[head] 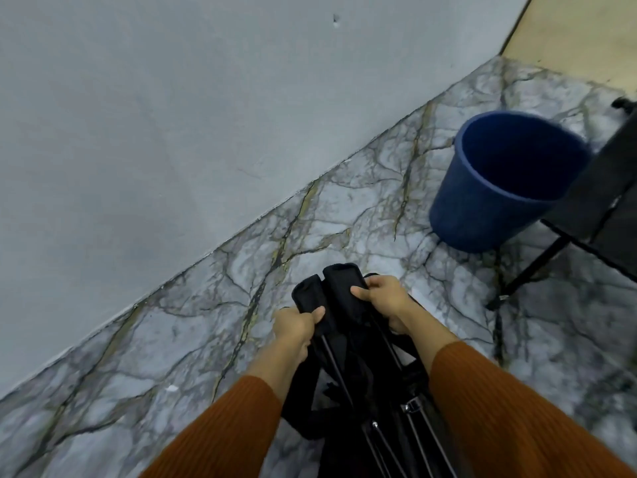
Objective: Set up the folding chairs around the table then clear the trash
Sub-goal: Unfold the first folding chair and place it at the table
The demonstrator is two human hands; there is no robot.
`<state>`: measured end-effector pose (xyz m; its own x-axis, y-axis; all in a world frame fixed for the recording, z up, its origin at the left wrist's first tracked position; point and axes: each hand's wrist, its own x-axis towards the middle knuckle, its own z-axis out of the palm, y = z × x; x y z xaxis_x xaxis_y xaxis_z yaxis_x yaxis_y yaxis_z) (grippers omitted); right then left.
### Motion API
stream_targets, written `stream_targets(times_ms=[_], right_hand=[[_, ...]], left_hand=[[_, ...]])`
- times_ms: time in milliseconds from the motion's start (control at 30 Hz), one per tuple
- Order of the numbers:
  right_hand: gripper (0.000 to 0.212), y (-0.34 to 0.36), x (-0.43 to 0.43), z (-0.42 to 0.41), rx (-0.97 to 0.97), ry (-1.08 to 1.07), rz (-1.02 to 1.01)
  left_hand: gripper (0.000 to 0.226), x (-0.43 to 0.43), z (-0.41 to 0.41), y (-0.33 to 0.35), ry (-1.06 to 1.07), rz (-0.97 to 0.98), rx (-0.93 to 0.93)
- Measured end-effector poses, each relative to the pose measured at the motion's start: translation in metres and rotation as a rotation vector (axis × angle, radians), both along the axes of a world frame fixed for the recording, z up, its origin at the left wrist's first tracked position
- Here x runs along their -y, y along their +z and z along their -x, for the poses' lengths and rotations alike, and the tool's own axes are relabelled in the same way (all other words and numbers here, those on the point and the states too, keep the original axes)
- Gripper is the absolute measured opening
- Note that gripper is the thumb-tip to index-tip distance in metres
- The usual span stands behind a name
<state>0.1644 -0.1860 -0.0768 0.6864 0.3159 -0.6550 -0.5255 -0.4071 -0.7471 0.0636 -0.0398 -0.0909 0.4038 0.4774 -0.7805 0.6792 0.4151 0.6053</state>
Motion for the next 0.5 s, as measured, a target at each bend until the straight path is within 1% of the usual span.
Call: stream_targets(times_ms=[67, 133, 233, 267, 433, 500], right_hand=[[0.006, 0.047, 0.021, 0.011, 0.058, -0.041, -0.008], [0.011, 0.099, 0.044, 0.024, 0.121, -0.091, -0.013], [0.008, 0.182, 0.081, 0.042, 0.220, -0.164, -0.026], [0.010, 0.211, 0.093, 0.049, 0.254, -0.184, -0.030], [0.018, 0.346, 0.156, 0.104, 0.383, -0.295, -0.045], [0.016, 0.392, 0.181, 0.134, 0.421, -0.348, -0.035]], left_hand=[[0.009, 0.018, 0.004, 0.049, -0.027, 0.040, 0.024], [0.003, 0.037, 0.008, 0.101, -0.079, 0.056, 0.056], [0.007, 0.065, 0.014, 0.184, -0.201, 0.031, 0.125], [0.008, 0.075, 0.016, 0.212, -0.250, 0.019, 0.155], [0.023, 0.118, 0.035, 0.344, -0.534, -0.143, 0.308], [0.026, 0.135, 0.048, 0.390, -0.632, -0.177, 0.357]])
